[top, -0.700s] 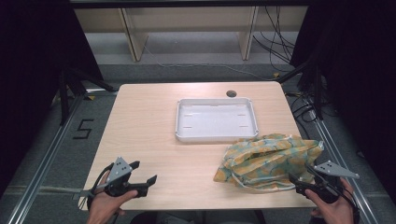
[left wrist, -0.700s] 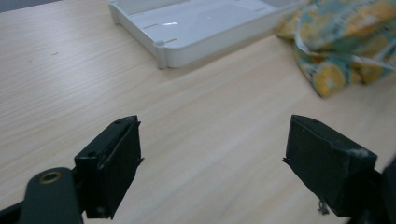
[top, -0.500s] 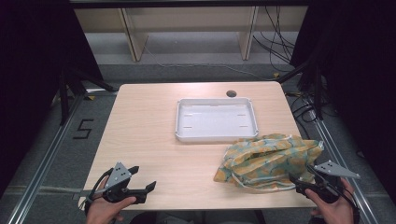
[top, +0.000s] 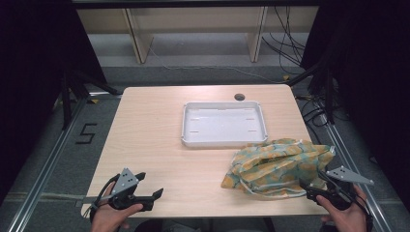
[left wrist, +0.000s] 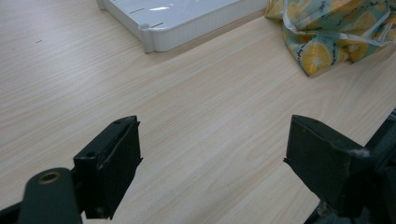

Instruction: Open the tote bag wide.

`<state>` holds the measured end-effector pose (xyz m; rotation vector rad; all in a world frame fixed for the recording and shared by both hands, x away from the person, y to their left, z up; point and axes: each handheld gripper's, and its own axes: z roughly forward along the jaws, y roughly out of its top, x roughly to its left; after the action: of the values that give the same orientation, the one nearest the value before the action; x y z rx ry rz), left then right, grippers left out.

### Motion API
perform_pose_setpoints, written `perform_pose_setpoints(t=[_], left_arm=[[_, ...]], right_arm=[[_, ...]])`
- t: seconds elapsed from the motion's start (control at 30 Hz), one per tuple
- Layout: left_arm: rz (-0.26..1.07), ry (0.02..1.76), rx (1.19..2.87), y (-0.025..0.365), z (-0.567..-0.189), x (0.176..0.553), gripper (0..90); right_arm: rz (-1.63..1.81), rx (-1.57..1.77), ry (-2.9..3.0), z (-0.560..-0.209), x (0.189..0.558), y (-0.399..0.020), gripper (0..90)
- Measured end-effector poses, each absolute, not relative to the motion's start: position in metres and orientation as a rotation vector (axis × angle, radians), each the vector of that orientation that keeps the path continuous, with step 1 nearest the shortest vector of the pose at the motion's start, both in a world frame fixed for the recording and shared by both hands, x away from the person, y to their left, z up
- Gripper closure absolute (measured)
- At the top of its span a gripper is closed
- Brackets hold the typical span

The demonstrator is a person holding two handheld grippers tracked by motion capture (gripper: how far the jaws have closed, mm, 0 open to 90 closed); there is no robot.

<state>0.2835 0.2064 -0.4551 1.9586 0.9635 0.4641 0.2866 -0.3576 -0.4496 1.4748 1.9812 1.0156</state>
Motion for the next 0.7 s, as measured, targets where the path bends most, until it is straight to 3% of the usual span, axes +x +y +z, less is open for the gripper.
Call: perform_pose_setpoints(t=[0.47,0.7], left_arm=[[0.399,0.887,1.968,0.176,-0.453,0.288,17.3],[0.347,0.780,2.012,0.130,-0.451,0.304,17.8]], right_arm=[[1.017,1.448,1.948,-0.448,0.287,-0.359,24.5],[1.019,1.467,1.939,-0.448,0.286,-0.358,24.3]])
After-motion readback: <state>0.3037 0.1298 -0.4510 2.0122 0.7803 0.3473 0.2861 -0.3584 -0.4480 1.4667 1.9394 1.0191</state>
